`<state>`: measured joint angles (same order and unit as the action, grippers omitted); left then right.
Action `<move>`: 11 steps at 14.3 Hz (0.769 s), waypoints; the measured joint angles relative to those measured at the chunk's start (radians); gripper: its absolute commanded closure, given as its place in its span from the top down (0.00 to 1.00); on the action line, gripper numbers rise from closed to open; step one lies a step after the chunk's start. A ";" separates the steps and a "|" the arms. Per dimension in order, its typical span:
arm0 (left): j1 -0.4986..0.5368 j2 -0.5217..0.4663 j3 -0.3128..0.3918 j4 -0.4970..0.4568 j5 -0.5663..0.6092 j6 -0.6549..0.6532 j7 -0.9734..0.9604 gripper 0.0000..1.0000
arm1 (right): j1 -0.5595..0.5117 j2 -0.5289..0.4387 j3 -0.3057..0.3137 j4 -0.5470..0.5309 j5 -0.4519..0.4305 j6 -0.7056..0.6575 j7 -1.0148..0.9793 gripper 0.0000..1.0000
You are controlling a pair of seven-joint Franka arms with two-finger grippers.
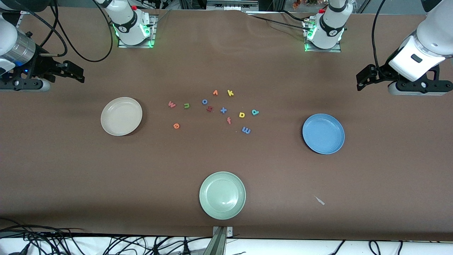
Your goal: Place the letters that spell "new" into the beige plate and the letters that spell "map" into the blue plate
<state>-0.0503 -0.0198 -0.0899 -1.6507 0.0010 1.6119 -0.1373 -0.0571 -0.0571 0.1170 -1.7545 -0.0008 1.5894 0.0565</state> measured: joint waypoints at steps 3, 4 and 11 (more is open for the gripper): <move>0.000 0.000 -0.001 0.001 0.000 0.000 0.000 1.00 | 0.000 0.001 0.000 0.000 0.000 0.000 0.000 1.00; 0.000 0.000 -0.001 0.001 0.000 0.000 0.000 1.00 | 0.000 0.001 0.001 0.000 0.000 0.000 0.000 1.00; -0.001 0.000 -0.003 0.001 0.000 0.000 0.000 1.00 | 0.010 -0.001 0.007 0.001 0.000 0.002 0.000 1.00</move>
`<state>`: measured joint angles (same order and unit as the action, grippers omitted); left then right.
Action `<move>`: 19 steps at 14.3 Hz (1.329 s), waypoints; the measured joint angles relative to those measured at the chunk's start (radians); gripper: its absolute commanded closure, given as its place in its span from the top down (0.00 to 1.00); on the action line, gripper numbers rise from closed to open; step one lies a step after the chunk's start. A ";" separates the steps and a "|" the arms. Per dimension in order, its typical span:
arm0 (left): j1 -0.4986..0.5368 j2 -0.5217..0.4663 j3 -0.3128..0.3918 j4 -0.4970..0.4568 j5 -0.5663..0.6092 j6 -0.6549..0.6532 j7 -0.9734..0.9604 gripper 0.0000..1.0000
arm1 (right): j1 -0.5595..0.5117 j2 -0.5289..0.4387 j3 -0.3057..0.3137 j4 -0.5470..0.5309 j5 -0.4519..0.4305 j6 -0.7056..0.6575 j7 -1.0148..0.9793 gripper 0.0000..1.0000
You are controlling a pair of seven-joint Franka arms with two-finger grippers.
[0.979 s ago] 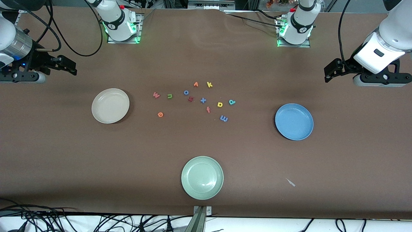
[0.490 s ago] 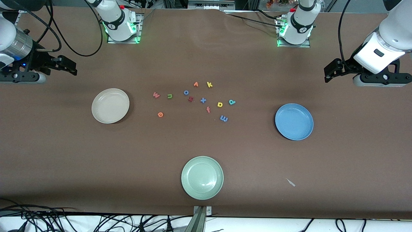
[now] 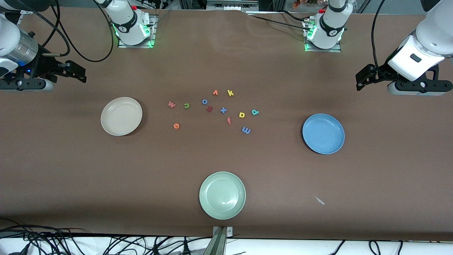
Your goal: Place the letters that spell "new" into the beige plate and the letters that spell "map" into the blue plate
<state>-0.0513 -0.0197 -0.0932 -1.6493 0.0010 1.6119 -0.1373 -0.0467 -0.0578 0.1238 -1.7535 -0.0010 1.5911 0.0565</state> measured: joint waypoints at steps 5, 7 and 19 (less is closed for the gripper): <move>0.000 0.000 0.000 0.000 0.000 0.000 0.000 1.00 | 0.008 -0.002 0.003 0.002 -0.001 0.016 0.000 1.00; 0.000 0.000 0.000 0.000 0.000 0.000 0.000 1.00 | 0.019 -0.007 0.005 0.003 -0.003 0.017 0.007 1.00; -0.003 0.001 -0.002 0.000 0.000 0.000 0.000 1.00 | -0.013 -0.013 0.026 0.000 -0.011 0.020 0.028 1.00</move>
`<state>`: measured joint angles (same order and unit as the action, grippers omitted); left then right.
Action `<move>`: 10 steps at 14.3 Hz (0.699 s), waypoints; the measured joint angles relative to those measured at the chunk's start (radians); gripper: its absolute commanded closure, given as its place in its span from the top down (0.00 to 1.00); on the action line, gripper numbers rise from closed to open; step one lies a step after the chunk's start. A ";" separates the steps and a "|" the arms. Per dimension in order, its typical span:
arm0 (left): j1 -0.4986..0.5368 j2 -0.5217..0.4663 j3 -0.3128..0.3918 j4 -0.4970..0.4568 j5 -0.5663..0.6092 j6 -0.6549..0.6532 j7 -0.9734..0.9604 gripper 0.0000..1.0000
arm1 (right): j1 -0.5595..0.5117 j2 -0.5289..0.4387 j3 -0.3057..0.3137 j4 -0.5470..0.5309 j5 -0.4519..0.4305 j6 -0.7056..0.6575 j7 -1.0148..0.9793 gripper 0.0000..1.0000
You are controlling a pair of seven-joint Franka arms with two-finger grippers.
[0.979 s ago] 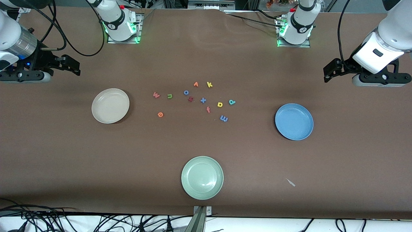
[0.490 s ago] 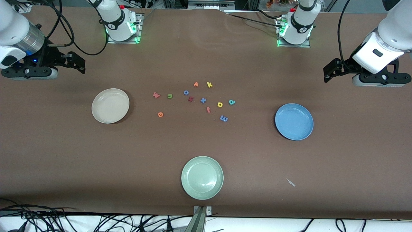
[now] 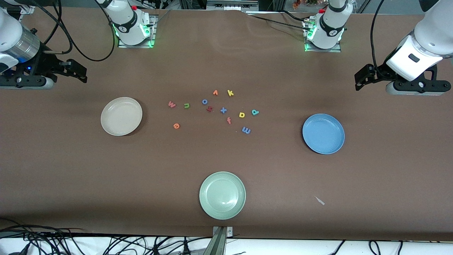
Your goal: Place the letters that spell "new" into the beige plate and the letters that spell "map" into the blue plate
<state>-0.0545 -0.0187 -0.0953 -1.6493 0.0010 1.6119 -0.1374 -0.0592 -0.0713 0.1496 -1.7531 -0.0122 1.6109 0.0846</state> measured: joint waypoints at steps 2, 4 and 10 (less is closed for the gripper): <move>0.000 0.000 0.000 0.000 0.000 0.000 0.000 1.00 | 0.000 0.000 0.000 -0.001 0.000 -0.002 0.000 1.00; 0.000 0.000 0.000 0.000 0.000 0.000 0.000 1.00 | -0.001 0.000 0.000 -0.001 0.000 -0.002 0.000 1.00; -0.001 0.000 0.000 0.000 0.000 0.000 0.000 1.00 | -0.001 0.000 0.000 -0.001 0.000 0.011 0.004 1.00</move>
